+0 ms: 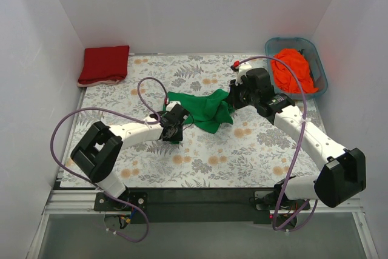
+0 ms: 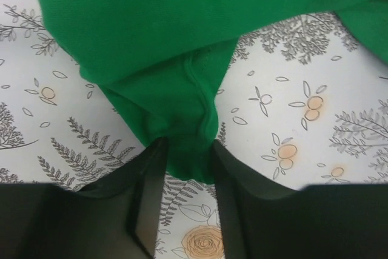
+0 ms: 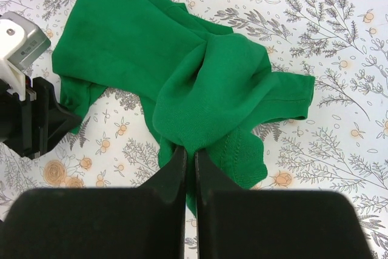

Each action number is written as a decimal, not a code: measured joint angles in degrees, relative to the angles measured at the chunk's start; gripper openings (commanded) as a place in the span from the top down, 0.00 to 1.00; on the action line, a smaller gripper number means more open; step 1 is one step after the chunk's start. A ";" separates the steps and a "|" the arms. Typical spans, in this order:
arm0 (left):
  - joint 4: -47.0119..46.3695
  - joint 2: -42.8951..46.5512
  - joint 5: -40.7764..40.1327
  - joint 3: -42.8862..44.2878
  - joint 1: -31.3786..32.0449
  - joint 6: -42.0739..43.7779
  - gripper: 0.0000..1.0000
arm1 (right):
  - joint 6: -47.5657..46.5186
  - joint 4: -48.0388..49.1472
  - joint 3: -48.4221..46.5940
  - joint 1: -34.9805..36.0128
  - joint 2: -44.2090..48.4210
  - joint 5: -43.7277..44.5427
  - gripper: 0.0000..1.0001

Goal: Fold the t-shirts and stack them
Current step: Flatten the tshirt out

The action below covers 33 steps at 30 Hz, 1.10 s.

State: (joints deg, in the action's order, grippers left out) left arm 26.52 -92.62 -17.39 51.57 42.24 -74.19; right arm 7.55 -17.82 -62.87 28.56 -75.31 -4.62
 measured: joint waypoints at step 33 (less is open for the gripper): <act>-9.18 43.08 -24.41 -10.36 -18.91 23.50 1.00 | -0.44 -2.73 -8.07 -8.09 -1.03 20.90 0.62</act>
State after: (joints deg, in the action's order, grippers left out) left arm 17.34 -49.54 -41.80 41.21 23.33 -50.70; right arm 7.11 -20.56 -70.94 20.47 -76.34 16.27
